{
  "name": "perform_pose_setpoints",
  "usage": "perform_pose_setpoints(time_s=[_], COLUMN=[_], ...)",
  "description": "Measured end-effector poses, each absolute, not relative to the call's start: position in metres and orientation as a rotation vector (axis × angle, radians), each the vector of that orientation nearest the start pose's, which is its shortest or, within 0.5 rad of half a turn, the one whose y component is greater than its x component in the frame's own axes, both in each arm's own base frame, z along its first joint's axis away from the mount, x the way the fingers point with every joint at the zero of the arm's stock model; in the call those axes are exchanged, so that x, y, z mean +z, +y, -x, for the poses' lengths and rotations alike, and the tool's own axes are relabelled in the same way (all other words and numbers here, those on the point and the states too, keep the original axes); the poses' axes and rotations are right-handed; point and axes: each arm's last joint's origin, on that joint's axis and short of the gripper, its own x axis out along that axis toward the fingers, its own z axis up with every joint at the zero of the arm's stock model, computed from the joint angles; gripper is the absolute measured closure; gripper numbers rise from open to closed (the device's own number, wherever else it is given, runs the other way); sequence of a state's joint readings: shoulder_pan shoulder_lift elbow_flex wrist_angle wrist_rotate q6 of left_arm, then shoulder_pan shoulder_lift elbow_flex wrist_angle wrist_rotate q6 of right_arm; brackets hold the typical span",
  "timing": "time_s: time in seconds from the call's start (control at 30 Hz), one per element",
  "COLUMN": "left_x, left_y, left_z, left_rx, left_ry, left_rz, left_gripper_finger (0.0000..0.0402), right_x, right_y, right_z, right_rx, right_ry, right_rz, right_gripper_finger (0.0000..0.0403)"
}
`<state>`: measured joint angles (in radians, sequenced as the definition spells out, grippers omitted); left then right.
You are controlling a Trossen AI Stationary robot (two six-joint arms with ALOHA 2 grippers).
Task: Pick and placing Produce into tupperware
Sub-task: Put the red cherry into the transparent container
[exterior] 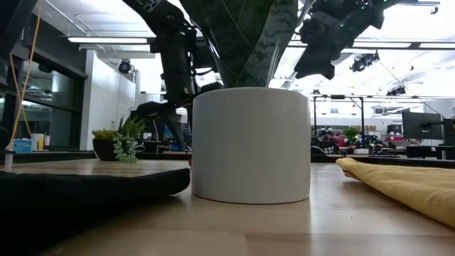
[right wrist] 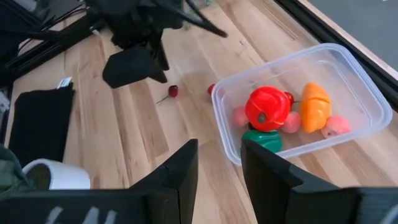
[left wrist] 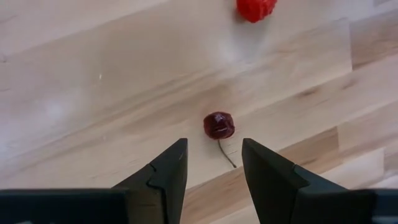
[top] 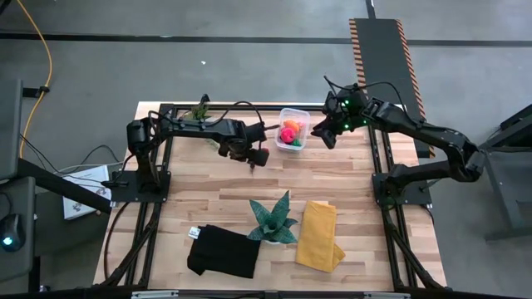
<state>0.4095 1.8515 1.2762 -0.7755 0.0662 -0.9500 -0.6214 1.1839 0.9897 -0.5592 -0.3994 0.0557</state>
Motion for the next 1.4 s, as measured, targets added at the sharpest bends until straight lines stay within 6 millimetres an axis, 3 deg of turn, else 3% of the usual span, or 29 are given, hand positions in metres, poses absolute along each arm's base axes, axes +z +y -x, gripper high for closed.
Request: perform_pose_setpoints(time_s=[0.4, 0.67, 1.07, 1.4], left_x=[0.169, 0.176, 0.194, 0.182], left_y=[0.131, 0.131, 0.14, 0.137], left_z=[-0.333, -0.339, -0.356, -0.353], left_rx=[0.913, 0.917, 0.906, 0.93], left_ry=[1.108, 1.066, 1.055, 1.177], left_rz=[1.108, 1.083, 1.002, 1.066], left_gripper_finger=[0.0259, 0.026, 0.0326, 0.0308], right_x=[0.295, 0.294, 0.294, 0.294], right_y=[-0.137, -0.137, -0.141, -0.143], right_z=[-0.198, -0.198, -0.194, -0.192], right_rx=[-0.234, -0.21, -0.199, -0.193], right_ry=[0.652, 0.653, 0.651, 0.654], right_rz=[-0.424, -0.418, -0.423, -0.405], right_gripper_finger=[0.029, 0.029, 0.029, 0.029])
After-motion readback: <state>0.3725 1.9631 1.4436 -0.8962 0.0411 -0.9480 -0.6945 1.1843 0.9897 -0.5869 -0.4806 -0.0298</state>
